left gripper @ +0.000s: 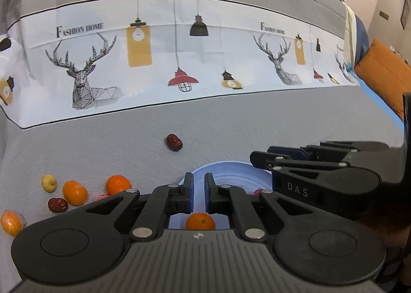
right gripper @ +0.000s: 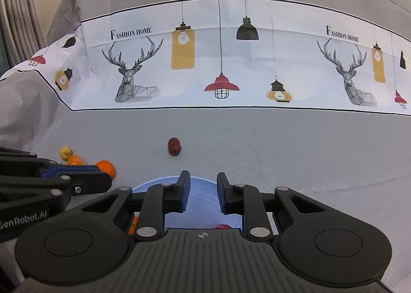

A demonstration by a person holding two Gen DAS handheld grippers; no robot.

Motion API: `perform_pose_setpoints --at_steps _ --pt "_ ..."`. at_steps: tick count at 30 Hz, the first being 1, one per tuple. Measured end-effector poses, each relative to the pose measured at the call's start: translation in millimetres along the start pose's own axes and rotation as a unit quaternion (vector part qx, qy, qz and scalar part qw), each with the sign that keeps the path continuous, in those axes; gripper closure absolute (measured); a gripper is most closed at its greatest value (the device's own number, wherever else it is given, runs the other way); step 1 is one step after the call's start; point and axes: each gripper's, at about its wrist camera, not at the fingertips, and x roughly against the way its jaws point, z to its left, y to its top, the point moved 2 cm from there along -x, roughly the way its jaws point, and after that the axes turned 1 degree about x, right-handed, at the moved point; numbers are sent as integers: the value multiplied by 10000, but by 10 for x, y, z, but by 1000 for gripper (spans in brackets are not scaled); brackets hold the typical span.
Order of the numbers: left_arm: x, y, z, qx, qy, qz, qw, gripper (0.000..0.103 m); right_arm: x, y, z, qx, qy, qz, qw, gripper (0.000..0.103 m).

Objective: Organize fruits
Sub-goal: 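Move the right gripper to the lone red date while the left returns to fruits, then grasp the red date with the right gripper while the left grasps an orange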

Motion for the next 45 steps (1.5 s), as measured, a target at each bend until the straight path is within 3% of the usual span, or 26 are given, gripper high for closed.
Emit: perform_pose_setpoints --at_steps 5,8,11,13,15,19,21,22,25,29,38,45 --pt "96 86 197 381 77 -94 9992 95 -8 29 33 -18 76 -53 10000 84" --pt "257 226 562 1004 137 -295 9944 94 -25 59 28 -127 115 -84 9998 85" --pt "369 395 1092 2050 194 -281 9782 94 -49 103 34 -248 192 -130 9994 86" --pt "299 491 1425 2665 157 17 9637 94 -76 137 52 -277 257 -137 9992 86" --pt "193 554 1646 2907 203 226 9563 91 -123 167 83 -306 351 -109 9989 86" --pt "-58 407 1831 2821 687 457 9558 84 -263 249 157 -342 522 -7 9981 85" --pt "-233 259 1857 2903 871 966 9480 84 -367 295 195 -359 616 81 9974 85" --pt "-278 253 1877 2975 845 1012 9456 84 -425 313 226 -348 644 123 9972 84" --pt "-369 344 1832 2647 1013 981 9540 70 -617 384 313 -259 656 231 9972 81" --pt "-486 298 1755 2301 1221 1266 9571 63 -886 468 334 -306 486 370 9977 62" --pt "-674 195 1669 1888 1424 1615 9581 57 -1455 613 378 -310 226 639 9972 51" --pt "-739 195 1600 1630 1528 1660 9605 55 -1727 620 394 -70 -12 931 9956 48"
